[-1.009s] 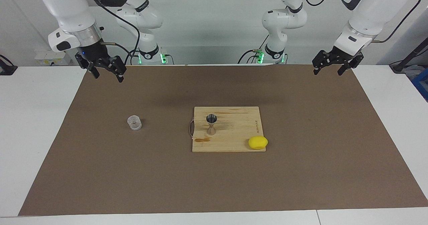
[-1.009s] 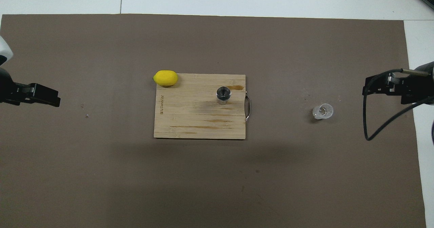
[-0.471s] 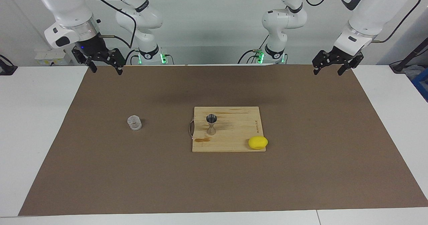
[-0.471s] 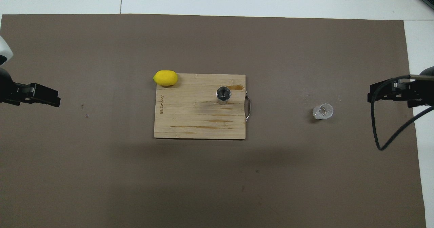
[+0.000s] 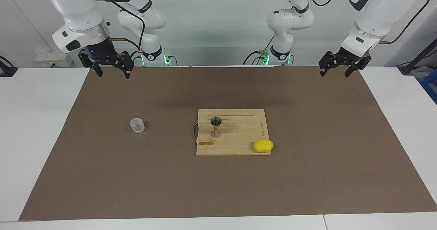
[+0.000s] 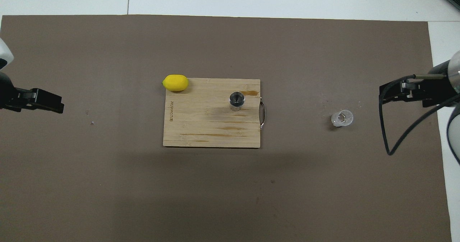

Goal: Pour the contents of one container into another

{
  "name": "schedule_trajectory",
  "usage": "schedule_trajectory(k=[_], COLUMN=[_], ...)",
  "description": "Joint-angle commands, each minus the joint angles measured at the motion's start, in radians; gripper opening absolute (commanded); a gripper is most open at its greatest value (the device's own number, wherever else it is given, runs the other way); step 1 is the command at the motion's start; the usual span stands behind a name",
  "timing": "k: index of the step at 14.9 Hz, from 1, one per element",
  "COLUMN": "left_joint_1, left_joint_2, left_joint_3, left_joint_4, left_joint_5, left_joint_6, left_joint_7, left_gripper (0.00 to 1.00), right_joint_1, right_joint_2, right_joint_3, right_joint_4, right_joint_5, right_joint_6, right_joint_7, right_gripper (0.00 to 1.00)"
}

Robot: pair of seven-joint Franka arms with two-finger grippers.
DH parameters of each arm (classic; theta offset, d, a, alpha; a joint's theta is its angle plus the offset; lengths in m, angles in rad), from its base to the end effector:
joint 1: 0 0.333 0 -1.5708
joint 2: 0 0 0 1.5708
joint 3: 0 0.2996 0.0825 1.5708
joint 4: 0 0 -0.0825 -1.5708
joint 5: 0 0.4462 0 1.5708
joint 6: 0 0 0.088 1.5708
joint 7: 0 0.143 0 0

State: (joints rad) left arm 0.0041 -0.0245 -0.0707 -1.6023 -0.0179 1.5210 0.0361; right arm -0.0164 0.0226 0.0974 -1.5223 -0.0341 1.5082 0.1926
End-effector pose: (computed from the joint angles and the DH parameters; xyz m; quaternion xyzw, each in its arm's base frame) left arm 0.6001 -0.0431 0.5661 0.9982 -0.0515 -0.0285 0.0076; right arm 0.6143 0.0442 0.5787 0.9981 -0.0565 -0.0160 0.0183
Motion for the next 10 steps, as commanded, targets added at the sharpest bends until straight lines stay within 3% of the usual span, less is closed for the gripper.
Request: schedule_trajectory(k=[1, 10], left_joint_1=[0.010, 0.010], left_joint_2=[-0.025, -0.025], left_joint_3=[-0.008, -0.008], left_joint_4=[-0.024, -0.022], left_joint_5=[0.010, 0.010], left_joint_6=[0.007, 0.008], left_joint_7=[0.002, 0.002], left_gripper=[1.00, 1.00], right_joint_1=[-0.005, -0.014], right_joint_2=[0.008, -0.020], right_joint_3=[0.005, 0.005], right_joint_4=[0.013, -0.038], right_joint_5=[-0.015, -0.001], right_joint_6=[-0.025, -0.025], right_joint_7=[0.050, 0.050], right_gripper=[1.00, 1.00])
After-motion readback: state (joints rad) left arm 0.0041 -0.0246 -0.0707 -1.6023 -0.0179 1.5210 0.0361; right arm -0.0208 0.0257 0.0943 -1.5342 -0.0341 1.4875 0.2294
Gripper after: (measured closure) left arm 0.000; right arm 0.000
